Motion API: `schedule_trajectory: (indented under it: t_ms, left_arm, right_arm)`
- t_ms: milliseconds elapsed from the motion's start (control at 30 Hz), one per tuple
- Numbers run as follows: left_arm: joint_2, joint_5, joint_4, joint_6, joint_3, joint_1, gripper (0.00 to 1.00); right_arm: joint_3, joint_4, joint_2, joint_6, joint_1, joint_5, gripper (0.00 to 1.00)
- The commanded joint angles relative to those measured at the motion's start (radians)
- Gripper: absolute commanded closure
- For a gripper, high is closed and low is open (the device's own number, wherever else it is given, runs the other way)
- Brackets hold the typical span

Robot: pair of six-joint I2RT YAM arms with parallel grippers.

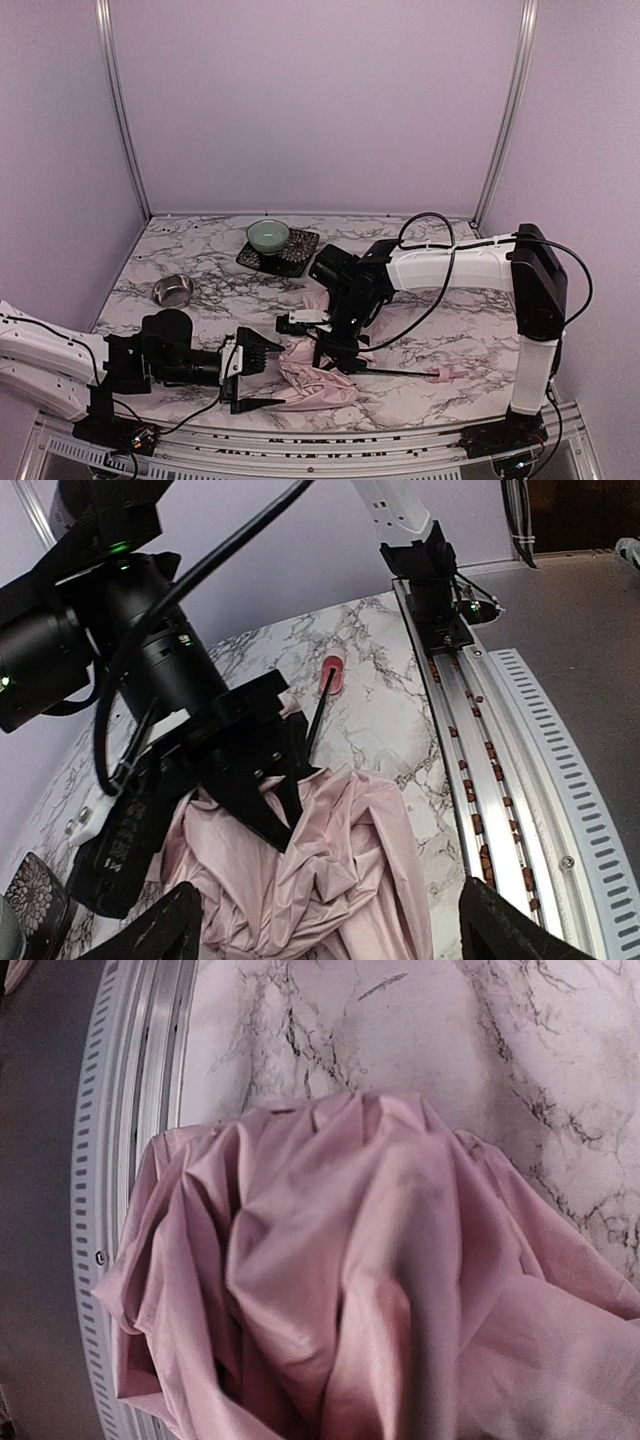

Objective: Put away the umbrella

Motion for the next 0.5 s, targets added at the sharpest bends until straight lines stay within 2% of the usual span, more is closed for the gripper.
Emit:
schedule_trajectory:
  t_ms: [0, 133, 267, 367, 467]
  left_arm:
    - [0.068, -0.059, -0.005, 0.084, 0.036, -0.049, 0.02]
    - [0.194, -0.154, 0.001, 0.145, 0.074, -0.050, 0.01]
    - [0.310, -0.269, 0.009, 0.161, 0.140, -0.050, 0.02]
    - [0.350, -0.240, 0.009, 0.161, 0.154, -0.050, 0.11]
    - [0.352, -0.204, 0.008, 0.153, 0.144, -0.050, 0.27]
  right_arm:
    - [0.014, 0.003, 0.054, 0.028, -0.009, -0.173, 0.94]
    - [-0.006, 0.046, 0.070, 0.048, -0.003, -0.221, 0.84]
    - [-0.021, 0.097, 0.047, 0.055, 0.015, -0.244, 0.67]
    - [-0.036, 0.137, 0.018, 0.069, 0.019, -0.250, 0.61]
    - [-0.054, 0.174, -0.015, 0.083, 0.018, -0.253, 0.55]
